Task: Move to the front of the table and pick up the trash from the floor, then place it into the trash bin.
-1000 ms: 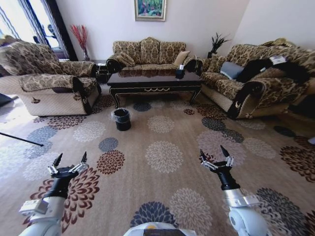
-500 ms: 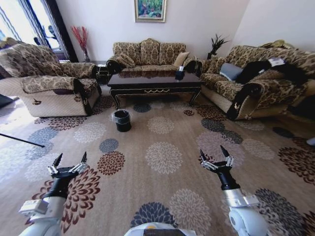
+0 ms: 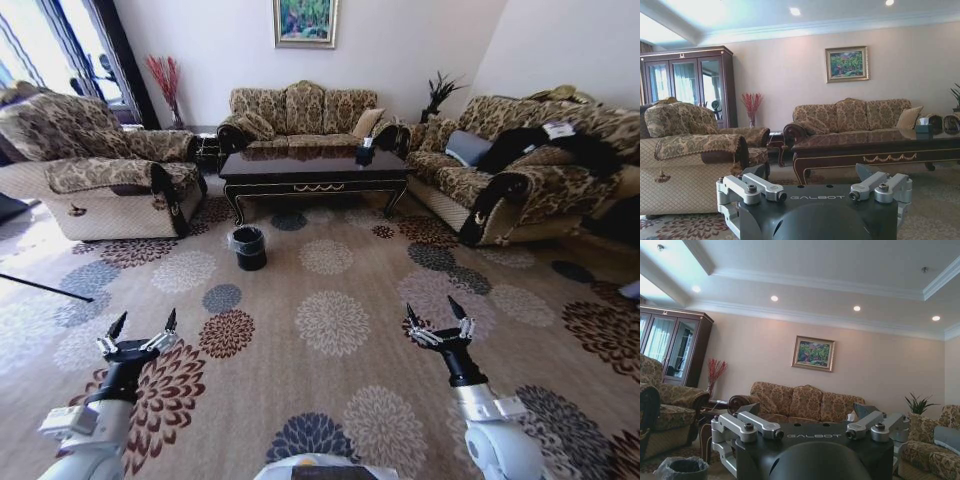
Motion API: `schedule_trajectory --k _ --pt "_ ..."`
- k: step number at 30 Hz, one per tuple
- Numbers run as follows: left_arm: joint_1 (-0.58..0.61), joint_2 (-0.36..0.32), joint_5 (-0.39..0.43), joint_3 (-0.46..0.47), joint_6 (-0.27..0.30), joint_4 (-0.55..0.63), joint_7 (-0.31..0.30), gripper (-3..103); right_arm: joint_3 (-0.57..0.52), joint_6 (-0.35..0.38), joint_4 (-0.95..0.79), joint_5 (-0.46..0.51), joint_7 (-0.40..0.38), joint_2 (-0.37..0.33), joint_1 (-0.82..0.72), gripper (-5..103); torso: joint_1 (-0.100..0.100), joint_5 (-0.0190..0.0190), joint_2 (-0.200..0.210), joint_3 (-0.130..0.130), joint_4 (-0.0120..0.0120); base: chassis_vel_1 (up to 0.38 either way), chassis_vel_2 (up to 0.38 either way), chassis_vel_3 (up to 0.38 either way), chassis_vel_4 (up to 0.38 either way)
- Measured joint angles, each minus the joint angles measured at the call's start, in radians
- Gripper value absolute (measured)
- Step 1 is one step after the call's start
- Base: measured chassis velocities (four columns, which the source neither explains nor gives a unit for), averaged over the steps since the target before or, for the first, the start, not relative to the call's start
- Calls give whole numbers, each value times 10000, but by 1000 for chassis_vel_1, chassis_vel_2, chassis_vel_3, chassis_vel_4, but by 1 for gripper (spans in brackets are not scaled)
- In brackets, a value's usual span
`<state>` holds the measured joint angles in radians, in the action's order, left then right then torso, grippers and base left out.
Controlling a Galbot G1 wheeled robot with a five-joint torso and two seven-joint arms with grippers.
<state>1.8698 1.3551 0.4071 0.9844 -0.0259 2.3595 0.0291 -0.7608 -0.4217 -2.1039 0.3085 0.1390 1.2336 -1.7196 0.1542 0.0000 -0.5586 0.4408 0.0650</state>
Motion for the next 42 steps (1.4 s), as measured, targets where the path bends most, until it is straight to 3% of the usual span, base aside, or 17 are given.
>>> schedule_trajectory --k 42 --pt "0 0 0 0 0 0 0 100 0 0 0 0 0 0 0 100 719 0 -1775 1060 0 0 0 0 0"
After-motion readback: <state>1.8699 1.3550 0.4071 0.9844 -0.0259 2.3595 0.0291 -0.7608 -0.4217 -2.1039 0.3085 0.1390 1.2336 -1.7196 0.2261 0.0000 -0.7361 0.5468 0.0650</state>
